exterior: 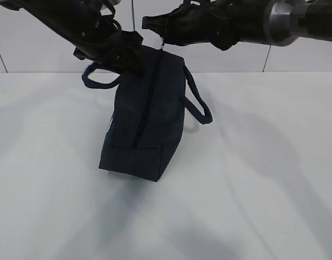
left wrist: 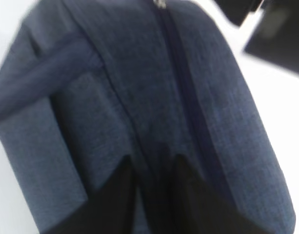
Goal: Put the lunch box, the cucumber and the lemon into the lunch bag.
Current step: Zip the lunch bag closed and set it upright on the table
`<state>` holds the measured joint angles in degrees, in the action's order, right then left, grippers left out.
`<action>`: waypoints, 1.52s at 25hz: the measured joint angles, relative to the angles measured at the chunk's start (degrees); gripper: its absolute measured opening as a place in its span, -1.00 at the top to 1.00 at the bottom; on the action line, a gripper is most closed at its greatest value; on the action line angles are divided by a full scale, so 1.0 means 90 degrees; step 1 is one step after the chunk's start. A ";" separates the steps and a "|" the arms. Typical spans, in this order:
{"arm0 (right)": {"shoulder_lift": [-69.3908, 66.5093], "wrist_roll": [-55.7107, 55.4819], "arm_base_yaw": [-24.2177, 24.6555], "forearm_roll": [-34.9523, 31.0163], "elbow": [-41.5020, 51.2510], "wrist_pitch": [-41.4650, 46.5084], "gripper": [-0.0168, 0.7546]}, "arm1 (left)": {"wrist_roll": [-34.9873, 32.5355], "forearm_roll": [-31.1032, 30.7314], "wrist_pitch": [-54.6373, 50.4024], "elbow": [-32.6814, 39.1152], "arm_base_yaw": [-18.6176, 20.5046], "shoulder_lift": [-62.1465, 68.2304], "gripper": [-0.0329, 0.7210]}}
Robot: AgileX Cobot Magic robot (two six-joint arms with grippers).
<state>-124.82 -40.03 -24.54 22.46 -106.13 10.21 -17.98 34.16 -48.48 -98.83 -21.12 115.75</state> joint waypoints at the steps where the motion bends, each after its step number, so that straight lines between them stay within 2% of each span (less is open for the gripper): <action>1: 0.0000 0.0000 0.0000 0.0000 0.0000 0.0000 0.96 | -0.0028 0.0012 -0.0016 0.0000 0.0000 0.0020 0.56; 3: 0.0000 0.0000 0.0000 0.0000 0.0000 0.0000 0.96 | -0.0171 0.0011 -0.0028 0.0000 0.0000 0.0033 0.82; 5: 0.0000 0.0000 0.0000 0.0000 0.0000 0.0000 0.96 | -0.0319 0.0011 -0.0066 0.0000 0.0000 0.0033 0.91; 12: -0.0032 0.0000 0.0000 0.0119 0.0000 0.0000 0.96 | -0.0644 -0.0015 -0.0401 -0.0048 0.0000 0.0033 0.93; 23: -0.0272 0.0000 0.0185 0.0271 -0.0005 -0.0267 0.96 | -0.0675 0.0044 -0.0794 -0.0052 0.0000 0.0007 0.94; 38: -0.0722 -0.0010 0.0228 0.0099 -0.0330 -0.0293 0.96 | -0.0675 0.0097 -0.0903 -0.0052 0.0000 -0.0004 0.94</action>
<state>-131.32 -40.12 -22.48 23.35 -109.10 7.57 -24.06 35.04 -56.61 -99.30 -21.12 115.72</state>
